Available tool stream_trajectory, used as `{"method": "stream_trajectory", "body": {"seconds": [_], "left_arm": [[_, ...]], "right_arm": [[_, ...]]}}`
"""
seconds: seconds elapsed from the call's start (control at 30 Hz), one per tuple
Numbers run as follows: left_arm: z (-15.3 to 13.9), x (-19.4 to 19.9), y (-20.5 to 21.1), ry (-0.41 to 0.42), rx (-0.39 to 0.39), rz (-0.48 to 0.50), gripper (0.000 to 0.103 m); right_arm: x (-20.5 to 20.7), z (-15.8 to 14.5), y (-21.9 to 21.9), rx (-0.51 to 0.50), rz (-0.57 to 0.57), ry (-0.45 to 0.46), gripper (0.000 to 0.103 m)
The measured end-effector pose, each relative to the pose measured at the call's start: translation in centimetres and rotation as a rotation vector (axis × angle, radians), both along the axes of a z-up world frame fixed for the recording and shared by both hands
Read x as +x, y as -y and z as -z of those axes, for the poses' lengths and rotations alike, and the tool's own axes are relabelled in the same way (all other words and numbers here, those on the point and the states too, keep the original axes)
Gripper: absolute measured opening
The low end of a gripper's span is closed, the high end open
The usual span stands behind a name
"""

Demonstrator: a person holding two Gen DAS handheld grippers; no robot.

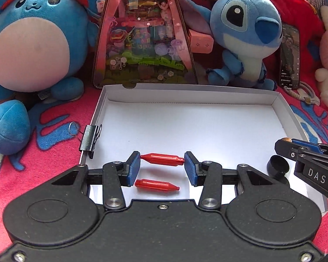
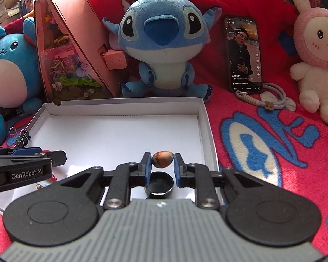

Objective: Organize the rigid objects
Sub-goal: 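Open both tools to drop the crayon and nut into the box, then withdraw both tools from the box toward the remaining objects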

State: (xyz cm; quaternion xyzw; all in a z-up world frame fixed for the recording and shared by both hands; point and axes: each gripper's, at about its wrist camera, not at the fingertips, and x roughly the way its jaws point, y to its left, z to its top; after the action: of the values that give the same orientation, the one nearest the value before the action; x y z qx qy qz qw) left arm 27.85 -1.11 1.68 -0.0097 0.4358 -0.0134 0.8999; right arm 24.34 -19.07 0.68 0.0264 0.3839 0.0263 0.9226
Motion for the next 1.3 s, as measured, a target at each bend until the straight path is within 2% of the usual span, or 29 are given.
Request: {"method": "stream_trajectory", "body": {"seconds": [0.17,0.73,0.87,0.9,1.1,1.3], "left_arm": [[0.7,-0.2,-0.3,-0.012,0.003,-0.008,0.042],[0.6,-0.8,0.2,0.022,0.031,0.004,0.044],[0.4,-1.4,0.0,0.02,0.013,0.01,0.052],[0.4,-1.6,-0.1,0.02,0.006,0.012,0.057],[-0.4,-4.4,-0.2,0.054,-0.026,0.051,0.08],[-1.5,-7.5,-0.2,0.09,-0.04,0.092,0.081]], "right_arm": [[0.2,0.4,0.1,0.004,0.011,-0.007,0.026],[0.0,1.2,0.4,0.031,0.023,-0.003,0.028],[-0.8,1.3,0.6,0.055,0.029,0.016,0.036],[-1.1,1.2,0.6,0.058,0.037,0.025,0.049],[-4.3,0.7,1.0,0.076,0.027,0.116,0.055],[-7.6,0.2,1.2,0.086,-0.007,0.179,0.06]]}}
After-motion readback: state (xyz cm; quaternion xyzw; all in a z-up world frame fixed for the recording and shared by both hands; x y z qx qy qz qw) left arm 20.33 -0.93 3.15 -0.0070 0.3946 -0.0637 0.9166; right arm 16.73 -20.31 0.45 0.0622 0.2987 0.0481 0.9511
